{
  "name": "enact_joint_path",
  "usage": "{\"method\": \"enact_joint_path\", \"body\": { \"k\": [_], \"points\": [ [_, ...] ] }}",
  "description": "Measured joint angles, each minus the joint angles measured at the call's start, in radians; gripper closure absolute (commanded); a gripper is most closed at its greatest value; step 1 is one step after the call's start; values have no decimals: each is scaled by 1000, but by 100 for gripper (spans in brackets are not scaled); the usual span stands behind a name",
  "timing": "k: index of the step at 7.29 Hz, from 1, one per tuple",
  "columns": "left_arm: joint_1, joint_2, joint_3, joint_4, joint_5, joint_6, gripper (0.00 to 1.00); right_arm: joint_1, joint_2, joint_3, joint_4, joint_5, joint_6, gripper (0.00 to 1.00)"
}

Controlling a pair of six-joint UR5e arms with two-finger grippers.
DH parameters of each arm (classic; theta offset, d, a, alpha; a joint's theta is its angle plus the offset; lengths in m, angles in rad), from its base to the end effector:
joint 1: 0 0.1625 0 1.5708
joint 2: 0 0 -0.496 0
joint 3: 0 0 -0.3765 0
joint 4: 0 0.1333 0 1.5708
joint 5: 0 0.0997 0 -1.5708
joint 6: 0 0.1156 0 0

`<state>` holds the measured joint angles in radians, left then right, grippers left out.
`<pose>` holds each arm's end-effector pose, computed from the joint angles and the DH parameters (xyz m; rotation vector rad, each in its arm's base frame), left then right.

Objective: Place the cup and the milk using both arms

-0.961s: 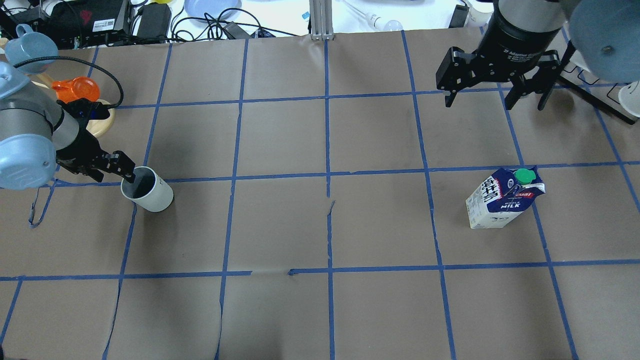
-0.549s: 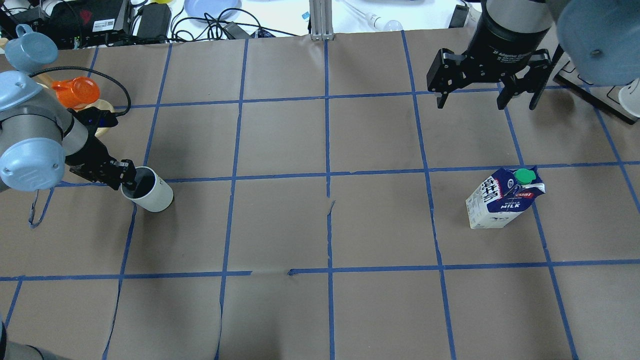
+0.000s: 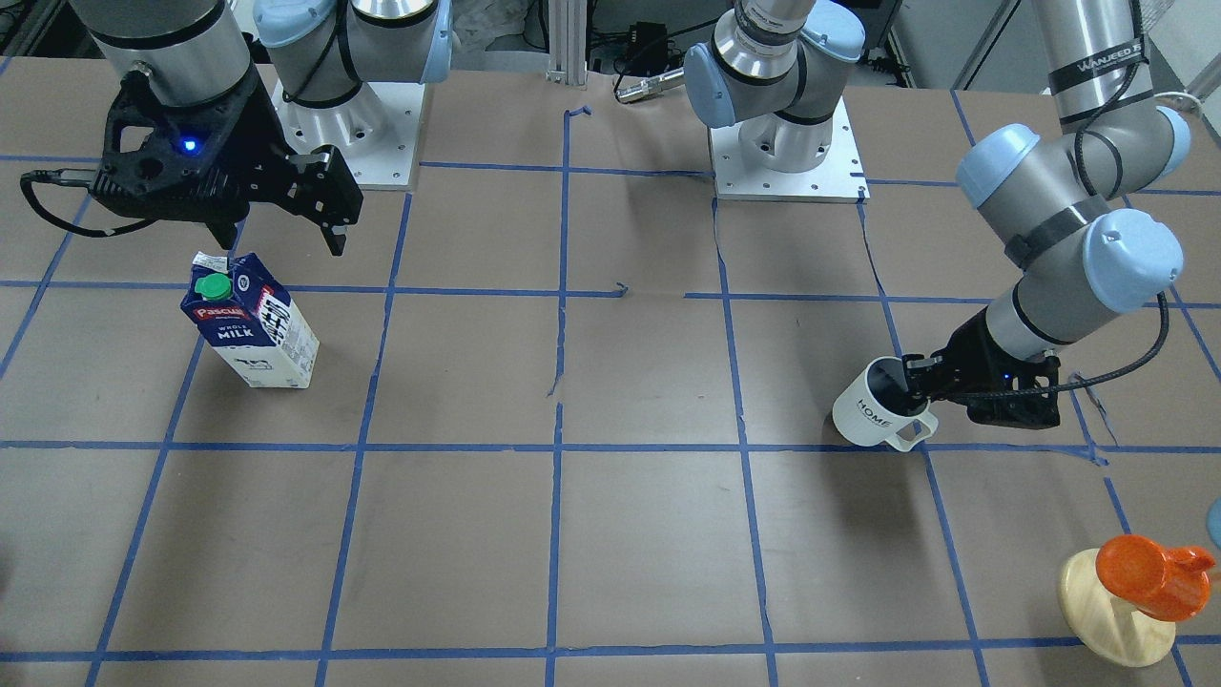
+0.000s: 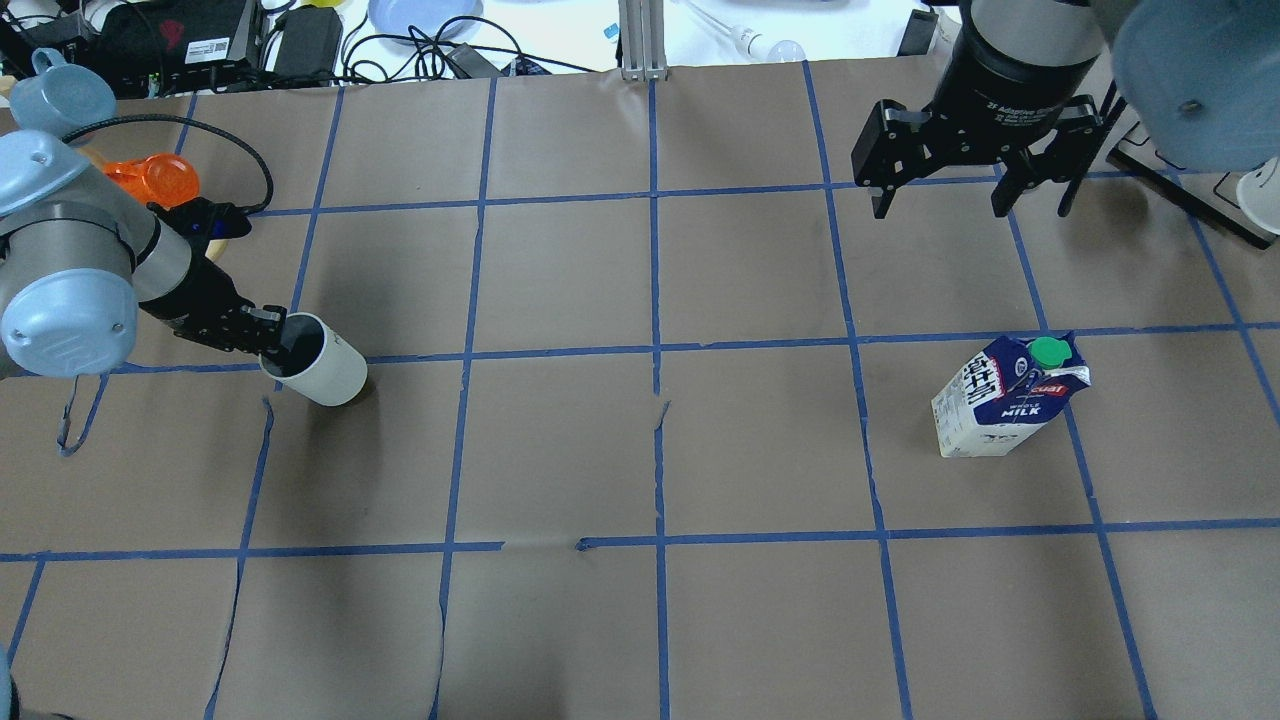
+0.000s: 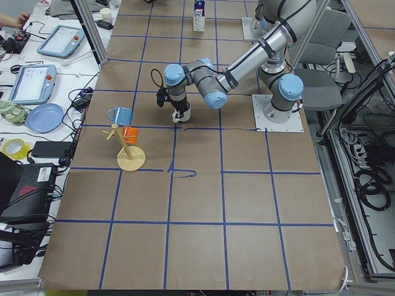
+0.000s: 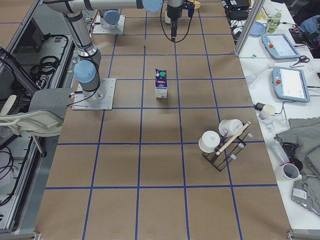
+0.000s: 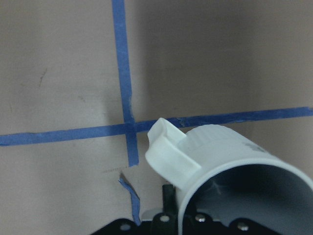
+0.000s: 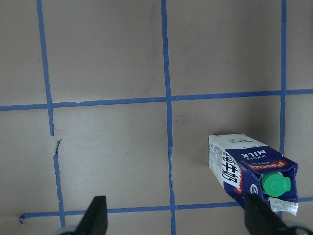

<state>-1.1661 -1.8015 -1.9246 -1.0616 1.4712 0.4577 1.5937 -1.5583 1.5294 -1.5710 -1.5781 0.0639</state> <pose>0.0709 -0.5333 0.3154 -0.0743 -3.0185 -0.0404 0.1435 -0.4824 0.5567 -0.0644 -3.1346 0.0461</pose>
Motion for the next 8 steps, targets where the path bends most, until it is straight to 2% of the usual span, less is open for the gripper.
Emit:
{"method": "enact_joint_path", "body": {
  "k": [1, 4, 6, 8],
  "points": [
    [-55, 20, 10, -7, -9, -77, 100, 0, 1, -2, -4, 0, -5, 0],
    [-352, 13, 81, 38, -17, -493, 100, -1, 8, -2, -9, 2, -15, 0],
    [-487, -34, 150, 62, -19, -687, 100, -1, 8, 0, -8, 1, -16, 0],
    [-563, -117, 212, 105, -17, -794, 100, -1, 8, 2, -8, 1, -16, 0]
  ]
}}
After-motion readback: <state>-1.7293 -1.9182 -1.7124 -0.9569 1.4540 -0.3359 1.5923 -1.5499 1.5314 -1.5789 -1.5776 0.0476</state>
